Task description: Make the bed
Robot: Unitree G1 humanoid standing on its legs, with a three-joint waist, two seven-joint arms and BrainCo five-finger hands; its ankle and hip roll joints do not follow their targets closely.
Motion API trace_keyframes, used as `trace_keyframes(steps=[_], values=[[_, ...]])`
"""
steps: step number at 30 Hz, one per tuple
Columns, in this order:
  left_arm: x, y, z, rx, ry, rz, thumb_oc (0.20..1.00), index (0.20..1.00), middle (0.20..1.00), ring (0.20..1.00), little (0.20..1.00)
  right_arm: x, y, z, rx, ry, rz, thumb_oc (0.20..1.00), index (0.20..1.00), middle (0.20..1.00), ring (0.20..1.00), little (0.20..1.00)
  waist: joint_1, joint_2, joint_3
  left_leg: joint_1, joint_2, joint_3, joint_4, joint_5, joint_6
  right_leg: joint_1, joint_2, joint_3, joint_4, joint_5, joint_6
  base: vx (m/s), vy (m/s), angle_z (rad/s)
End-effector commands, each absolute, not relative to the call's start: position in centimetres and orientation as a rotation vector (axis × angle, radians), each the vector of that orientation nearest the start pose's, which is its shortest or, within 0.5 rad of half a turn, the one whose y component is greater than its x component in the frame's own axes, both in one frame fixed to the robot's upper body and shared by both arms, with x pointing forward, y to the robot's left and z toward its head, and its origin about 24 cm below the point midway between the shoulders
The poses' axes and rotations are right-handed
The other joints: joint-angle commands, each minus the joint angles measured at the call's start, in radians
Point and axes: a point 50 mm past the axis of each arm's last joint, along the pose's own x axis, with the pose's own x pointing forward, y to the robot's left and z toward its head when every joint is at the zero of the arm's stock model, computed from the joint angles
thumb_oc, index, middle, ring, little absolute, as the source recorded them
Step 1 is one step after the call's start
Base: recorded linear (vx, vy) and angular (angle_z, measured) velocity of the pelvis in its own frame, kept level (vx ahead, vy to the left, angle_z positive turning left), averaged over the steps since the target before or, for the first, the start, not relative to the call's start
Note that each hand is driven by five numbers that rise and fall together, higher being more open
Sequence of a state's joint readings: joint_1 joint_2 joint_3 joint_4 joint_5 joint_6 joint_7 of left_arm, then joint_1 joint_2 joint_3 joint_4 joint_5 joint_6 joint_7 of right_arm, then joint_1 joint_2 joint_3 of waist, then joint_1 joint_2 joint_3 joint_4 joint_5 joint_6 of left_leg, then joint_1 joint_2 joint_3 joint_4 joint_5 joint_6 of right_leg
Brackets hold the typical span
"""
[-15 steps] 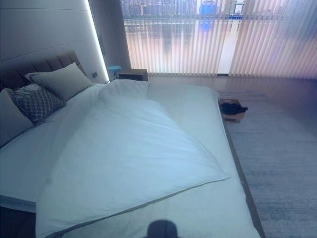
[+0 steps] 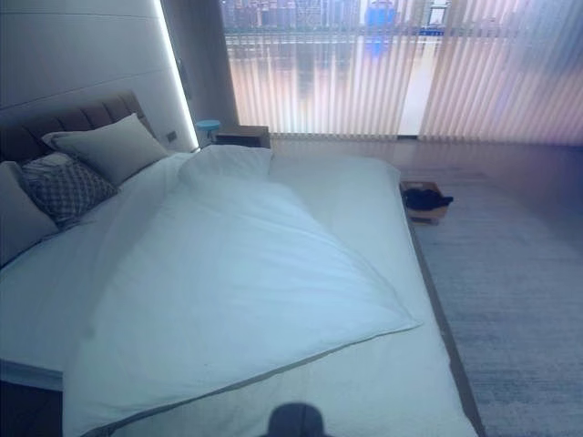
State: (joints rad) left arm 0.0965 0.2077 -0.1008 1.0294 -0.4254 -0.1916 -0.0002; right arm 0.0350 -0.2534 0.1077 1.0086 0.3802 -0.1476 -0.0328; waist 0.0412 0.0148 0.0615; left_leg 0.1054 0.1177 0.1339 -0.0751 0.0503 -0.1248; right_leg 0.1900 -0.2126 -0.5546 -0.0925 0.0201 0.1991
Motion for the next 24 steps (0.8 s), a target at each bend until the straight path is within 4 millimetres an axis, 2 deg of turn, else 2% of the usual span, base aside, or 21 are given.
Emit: trace_keyframes(steps=[1,2,3,4,5,7,9,12,13,14,16,18,19,22,24], values=[[17.7,22.9,-8.7,-0.283,0.468,0.204,1.000,1.000,1.000,1.000,1.000,20.3,-23.4,-8.4,0.091,0.496,-0.232,1.000,1.000,1.000,1.000,1.000,-0.005,-0.030,0.018,0.013,-0.046,0.011,0.004,-0.034,0.040,-0.048,0.000,0.057,0.015,0.064,-0.025,0.00,0.000,0.00],[19.3,22.3,-5.9,-0.387,0.337,0.139,1.000,1.000,1.000,1.000,1.000,21.9,-23.5,-6.3,0.113,0.391,-0.223,1.000,1.000,1.000,1.000,1.000,-0.003,-0.028,0.021,0.019,-0.044,0.013,0.004,-0.037,0.039,-0.043,0.000,0.056,0.016,0.065,-0.023,0.00,0.000,0.00],[19.7,22.0,-5.1,-0.417,0.313,0.103,1.000,1.000,1.000,1.000,1.000,22.5,-23.3,-5.5,0.115,0.351,-0.207,1.000,1.000,1.000,1.000,1.000,-0.004,-0.028,0.020,0.019,-0.045,0.013,0.004,-0.038,0.040,-0.043,-0.002,0.055,0.016,0.066,-0.022,0.00,0.017,0.04],[19.7,22.0,-5.1,-0.417,0.313,0.103,1.000,1.000,1.000,1.000,1.000,22.5,-23.3,-5.5,0.116,0.351,-0.208,1.000,1.000,1.000,1.000,1.000,-0.006,-0.030,0.016,0.013,-0.047,0.012,0.004,-0.035,0.041,-0.047,-0.004,0.054,0.015,0.067,-0.021,0.00,0.000,0.00],[20.9,21.5,-3.3,-0.493,0.235,0.060,1.000,1.000,1.000,1.000,1.000,23.9,-23.0,-3.6,0.138,0.256,-0.187,1.000,1.000,1.000,1.000,1.000,-0.004,-0.029,0.016,0.019,-0.046,0.014,0.005,-0.039,0.040,-0.042,-0.004,0.055,0.016,0.066,-0.020,0.00,0.000,0.00],[21.2,21.1,-2.9,-0.537,0.218,0.052,1.000,1.000,1.000,1.000,1.000,24.2,-22.7,-3.2,0.152,0.239,-0.176,1.000,1.000,1.000,1.000,1.000,-0.006,-0.032,0.012,0.014,-0.047,0.014,0.004,-0.037,0.040,-0.047,-0.006,0.055,0.016,0.068,-0.019,0.01,0.008,-0.02],[22.7,19.7,-1.4,-0.621,0.156,0.026,1.000,1.000,1.000,1.000,1.000,25.1,-21.5,-2.2,0.241,0.198,-0.127,1.000,1.000,1.000,1.000,1.000,-0.010,-0.043,0.021,0.005,-0.041,0.013,0.012,-0.037,0.039,-0.062,-0.002,0.065,0.022,0.066,-0.022,0.00,0.000,0.00],[24.2,18.0,0.0,-0.732,0.112,-0.017,1.000,1.000,1.000,1.000,1.000,26.2,-20.2,-0.7,0.301,0.150,-0.074,1.000,1.000,1.000,1.000,1.000,-0.010,-0.059,0.085,-0.054,-0.033,0.012,0.035,-0.032,0.038,-0.132,0.002,0.080,0.046,0.066,-0.022,-0.14,-0.028,-0.05],[24.3,18.0,0.0,-0.732,0.111,-0.018,1.000,1.000,1.000,1.000,1.000,26.3,-20.2,-0.7,0.301,0.149,-0.074,1.000,1.000,1.000,1.000,1.000,-0.009,-0.059,0.084,-0.056,-0.033,0.012,0.036,-0.033,0.038,-0.133,0.002,0.080,0.047,0.066,-0.022,-0.32,-0.062,-0.07],[25.7,16.5,1.6,-0.804,0.060,-0.063,1.000,1.000,1.000,1.000,1.000,27.4,-19.0,1.2,0.353,0.075,-0.029,1.000,1.000,1.000,1.000,1.000,-0.009,-0.072,0.169,-0.149,-0.029,0.001,0.080,-0.023,0.040,-0.220,-0.001,0.098,0.077,0.073,-0.025,-0.33,-0.053,-0.08],[26.7,15.0,2.5,-0.850,0.044,-0.098,1.000,1.000,1.000,1.000,1.000,28.3,-18.3,2.5,0.388,0.024,-0.018,1.000,1.000,1.000,1.000,1.000,-0.010,-0.074,0.231,-0.223,-0.029,-0.010,0.114,-0.017,0.040,-0.282,-0.007,0.093,0.097,0.082,-0.027,-0.29,-0.029,-0.06],[27.6,13.2,4.2,-0.879,0.003,-0.157,1.000,1.000,1.000,1.000,1.000,29.4,-17.1,5.2,0.451,-0.082,0.013,1.000,1.000,1.000,1.000,1.000,-0.022,-0.072,0.307,-0.299,-0.038,-0.018,0.122,-0.006,0.049,-0.368,-0.019,0.098,0.126,0.095,-0.027,-0.21,0.022,-0.04],[28.3,12.3,5.2,-0.883,-0.016,-0.185,1.000,1.000,1.000,1.000,1.000,30.1,-16.6,6.7,0.475,-0.131,0.021,1.000,1.000,1.000,1.000,1.000,-0.025,-0.064,0.338,-0.341,-0.032,-0.021,0.137,-0.026,0.043,-0.418,-0.014,0.119,0.144,0.082,-0.018,-0.19,0.022,-0.14],[29.6,10.5,8.0,-0.883,-0.086,-0.259,1.000,1.000,1.000,1.000,1.000,31.5,-15.4,10.0,0.569,-0.244,0.038,1.000,1.000,1.000,1.000,1.000,-0.034,-0.064,0.394,-0.481,-0.035,-0.019,0.187,-0.020,0.047,-0.562,-0.027,0.128,0.199,0.078,-0.027,-0.17,0.037,-0.15],[29.9,9.4,8.9,-0.884,-0.101,-0.290,1.000,1.000,1.000,1.000,1.000,32.0,-14.7,11.7,0.592,-0.298,0.053,1.000,1.000,1.000,1.000,1.000,-0.037,-0.064,0.422,-0.553,-0.036,-0.014,0.212,-0.019,0.050,-0.644,-0.034,0.133,0.234,0.075,-0.029,-0.15,0.021,0.00]])
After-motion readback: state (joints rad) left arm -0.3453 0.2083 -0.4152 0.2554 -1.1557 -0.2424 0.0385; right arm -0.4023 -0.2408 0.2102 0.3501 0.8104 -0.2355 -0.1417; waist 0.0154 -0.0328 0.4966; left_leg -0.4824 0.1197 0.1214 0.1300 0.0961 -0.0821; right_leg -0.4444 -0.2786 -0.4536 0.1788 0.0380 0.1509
